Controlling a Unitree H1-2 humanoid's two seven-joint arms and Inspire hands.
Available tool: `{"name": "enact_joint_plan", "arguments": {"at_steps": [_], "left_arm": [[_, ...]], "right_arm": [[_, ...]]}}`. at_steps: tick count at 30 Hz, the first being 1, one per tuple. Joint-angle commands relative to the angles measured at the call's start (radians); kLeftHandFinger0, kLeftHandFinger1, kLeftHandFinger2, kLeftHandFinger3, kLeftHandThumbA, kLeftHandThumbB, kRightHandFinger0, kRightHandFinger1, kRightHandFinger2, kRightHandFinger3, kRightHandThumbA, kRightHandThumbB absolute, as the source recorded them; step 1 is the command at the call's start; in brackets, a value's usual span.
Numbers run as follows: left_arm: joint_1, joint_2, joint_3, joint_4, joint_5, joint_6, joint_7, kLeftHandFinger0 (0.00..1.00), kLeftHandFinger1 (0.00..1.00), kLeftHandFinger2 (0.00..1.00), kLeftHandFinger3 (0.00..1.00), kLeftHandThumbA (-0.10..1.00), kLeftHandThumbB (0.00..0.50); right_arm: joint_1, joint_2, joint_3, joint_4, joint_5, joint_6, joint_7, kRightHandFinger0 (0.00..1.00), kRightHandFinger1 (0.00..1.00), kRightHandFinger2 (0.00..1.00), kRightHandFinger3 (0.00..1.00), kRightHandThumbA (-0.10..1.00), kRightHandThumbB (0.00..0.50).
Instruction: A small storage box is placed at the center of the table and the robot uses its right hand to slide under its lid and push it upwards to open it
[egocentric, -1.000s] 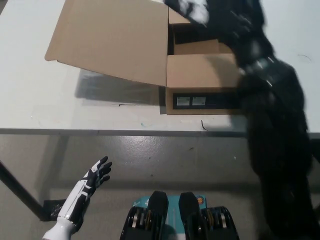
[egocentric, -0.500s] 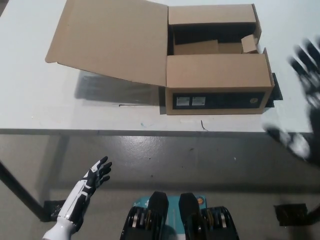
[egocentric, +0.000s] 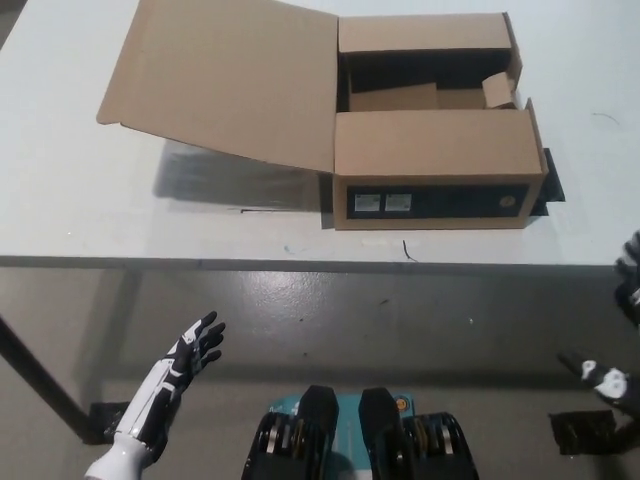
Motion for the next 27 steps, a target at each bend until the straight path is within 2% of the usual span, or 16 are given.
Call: {"name": "enact_joint_plan", "arguments": {"at_steps": [1,3,5,7,9,13,15,16,22,27], "left_arm": [[0.001,0.002,0.005,-0.022,-0.002,-0.047,-0.003,1.0,1.0,1.0,1.0,1.0,0.33],[0.002,0.001,0.004,-0.021,0.004,-0.058,0.0,1.0,1.0,1.0,1.0,1.0,0.338],[0.013,-0.003,0.003,-0.018,0.008,-0.069,0.004,1.0,1.0,1.0,1.0,1.0,0.363],[0.027,-0.008,0.0,-0.009,0.01,-0.092,0.005,1.0,1.0,1.0,1.0,1.0,0.363],[0.059,-0.015,-0.004,-0.02,0.016,-0.091,0.007,1.0,1.0,1.0,1.0,1.0,0.374],[0.129,-0.023,-0.013,-0.024,0.026,-0.13,0.008,1.0,1.0,1.0,1.0,1.0,0.36],[0.155,-0.027,-0.013,-0.035,0.028,-0.123,0.01,1.0,1.0,1.0,1.0,1.0,0.377],[0.155,-0.028,-0.012,-0.035,0.028,-0.123,0.01,1.0,1.0,1.0,1.0,1.0,0.385],[0.173,-0.027,-0.009,-0.034,0.024,-0.124,0.007,1.0,1.0,1.0,1.0,1.0,0.407],[0.134,-0.025,-0.004,-0.023,0.024,-0.126,0.009,1.0,1.0,1.0,1.0,1.0,0.386]], "right_arm": [[-0.029,0.006,0.018,0.116,-0.045,-0.127,0.017,1.0,1.0,1.0,1.0,1.0,0.22],[-0.04,0.005,0.026,0.167,-0.054,-0.146,0.016,1.0,1.0,1.0,1.0,1.0,0.216],[-0.044,0.007,0.035,0.227,-0.071,-0.159,0.01,1.0,1.0,1.0,1.0,1.0,0.248],[-0.035,0.011,0.038,0.255,-0.068,-0.165,0.007,1.0,1.0,1.0,1.0,1.0,0.26],[-0.01,0.009,0.045,0.274,-0.075,-0.181,0.012,1.0,1.0,1.0,1.0,1.0,0.25],[0.071,0.009,0.057,0.282,-0.084,-0.196,0.016,1.0,1.0,1.0,1.0,1.0,0.224],[0.11,0.01,0.067,0.26,-0.084,-0.185,0.02,1.0,1.0,1.0,1.0,1.0,0.264],[0.115,0.009,0.069,0.253,-0.086,-0.18,0.019,1.0,1.0,1.0,1.0,1.0,0.267],[0.147,0.016,0.077,0.236,-0.092,-0.166,0.003,1.0,1.0,1.0,1.0,1.0,0.254],[0.111,0.016,0.071,0.253,-0.1,-0.157,-0.008,1.0,1.0,1.0,1.0,1.0,0.249]]}}
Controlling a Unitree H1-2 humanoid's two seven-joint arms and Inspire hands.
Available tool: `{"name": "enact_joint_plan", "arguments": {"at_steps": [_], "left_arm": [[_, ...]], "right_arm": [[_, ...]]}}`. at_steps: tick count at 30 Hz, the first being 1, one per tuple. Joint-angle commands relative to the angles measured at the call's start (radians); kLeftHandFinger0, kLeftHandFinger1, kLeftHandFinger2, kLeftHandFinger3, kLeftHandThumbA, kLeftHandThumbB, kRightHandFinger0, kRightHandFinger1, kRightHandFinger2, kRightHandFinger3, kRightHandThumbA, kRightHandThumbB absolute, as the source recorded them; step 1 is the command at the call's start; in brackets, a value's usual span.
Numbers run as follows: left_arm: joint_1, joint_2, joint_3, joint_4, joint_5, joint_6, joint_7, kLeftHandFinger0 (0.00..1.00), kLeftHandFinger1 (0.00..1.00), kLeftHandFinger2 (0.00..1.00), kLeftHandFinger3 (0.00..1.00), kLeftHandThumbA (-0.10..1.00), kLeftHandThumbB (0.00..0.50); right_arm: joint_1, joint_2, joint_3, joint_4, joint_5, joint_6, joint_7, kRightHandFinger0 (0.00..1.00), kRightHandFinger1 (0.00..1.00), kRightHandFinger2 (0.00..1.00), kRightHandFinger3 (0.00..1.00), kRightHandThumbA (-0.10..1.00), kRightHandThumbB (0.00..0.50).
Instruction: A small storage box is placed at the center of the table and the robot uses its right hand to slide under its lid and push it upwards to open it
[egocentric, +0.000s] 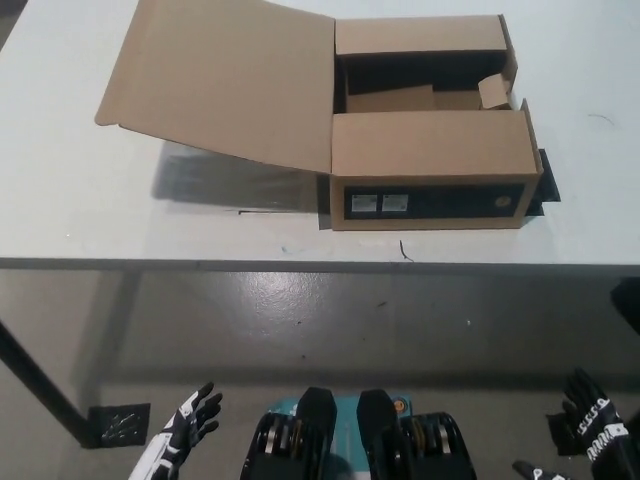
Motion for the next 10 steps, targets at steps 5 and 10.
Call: {"name": "enact_joint_plan", "arguments": {"at_steps": [5,10], "left_arm": [[-0.049,0.0,0.011,-0.006,-0.002,-0.045,0.009,1.0,1.0,1.0,1.0,1.0,0.375],[-0.065,0.002,0.012,0.002,-0.007,-0.042,0.004,1.0,1.0,1.0,1.0,1.0,0.367]], "right_arm": [[-0.058,0.004,-0.003,-0.008,0.002,-0.028,-0.005,1.0,1.0,1.0,1.0,1.0,0.265],[-0.087,0.001,-0.003,0.018,0.001,-0.037,-0.002,1.0,1.0,1.0,1.0,1.0,0.244]]}}
